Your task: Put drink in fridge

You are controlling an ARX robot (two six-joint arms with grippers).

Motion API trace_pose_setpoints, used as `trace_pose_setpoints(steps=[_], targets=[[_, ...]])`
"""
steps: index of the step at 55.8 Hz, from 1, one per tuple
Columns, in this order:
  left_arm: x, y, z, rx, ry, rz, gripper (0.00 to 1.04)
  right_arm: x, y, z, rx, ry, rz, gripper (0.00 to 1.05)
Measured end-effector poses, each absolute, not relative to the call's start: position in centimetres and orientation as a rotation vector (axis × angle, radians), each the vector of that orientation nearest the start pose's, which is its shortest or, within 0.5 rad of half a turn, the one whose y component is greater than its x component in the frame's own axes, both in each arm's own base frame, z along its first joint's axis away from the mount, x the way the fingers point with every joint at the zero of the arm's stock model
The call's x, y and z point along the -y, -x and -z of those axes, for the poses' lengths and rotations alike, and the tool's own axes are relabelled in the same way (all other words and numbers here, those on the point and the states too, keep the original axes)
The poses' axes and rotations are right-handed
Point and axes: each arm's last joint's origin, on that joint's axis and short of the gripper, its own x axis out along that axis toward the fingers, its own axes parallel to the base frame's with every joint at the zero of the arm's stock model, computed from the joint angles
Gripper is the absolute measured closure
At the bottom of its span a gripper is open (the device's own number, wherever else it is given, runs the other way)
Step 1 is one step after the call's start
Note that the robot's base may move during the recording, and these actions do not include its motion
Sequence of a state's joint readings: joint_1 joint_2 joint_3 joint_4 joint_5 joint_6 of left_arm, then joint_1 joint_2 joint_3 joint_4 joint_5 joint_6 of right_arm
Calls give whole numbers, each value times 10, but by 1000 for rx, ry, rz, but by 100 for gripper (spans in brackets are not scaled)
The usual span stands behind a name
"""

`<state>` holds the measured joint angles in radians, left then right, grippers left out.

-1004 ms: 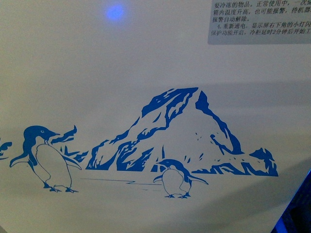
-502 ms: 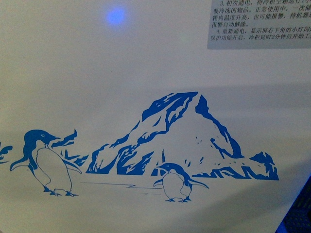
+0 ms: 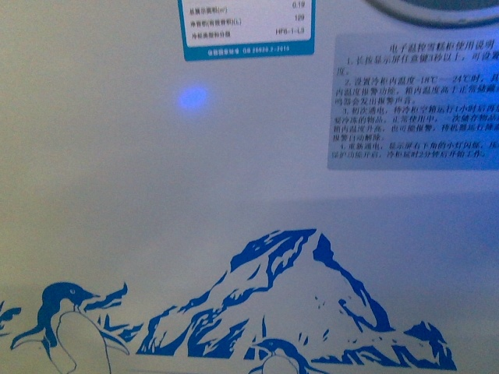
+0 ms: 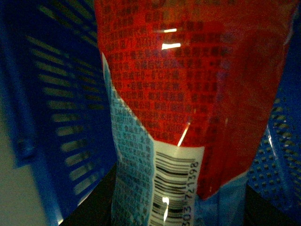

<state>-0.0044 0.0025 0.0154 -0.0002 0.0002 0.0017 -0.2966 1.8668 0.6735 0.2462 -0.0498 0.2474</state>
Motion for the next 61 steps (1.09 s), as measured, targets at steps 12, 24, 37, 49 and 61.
trace_pose_setpoints(steps=[12, 24, 37, 49, 61], targets=[[0, -97, -169, 13, -2, 4, 8, 82, -249, -200, -636, -336, 114, 64], [0, -97, -169, 13, -2, 5, 8, 69, -202, -292, -380, -261, -66, 64], [0, -97, -169, 13, -2, 5, 8, 55, -143, -355, -152, -177, -154, 64], [0, -97, -169, 13, -2, 5, 8, 39, -105, -372, -13, -98, -119, 64], [0, -97, -169, 13, -2, 4, 8, 11, -99, -373, 96, -39, -85, 64]])
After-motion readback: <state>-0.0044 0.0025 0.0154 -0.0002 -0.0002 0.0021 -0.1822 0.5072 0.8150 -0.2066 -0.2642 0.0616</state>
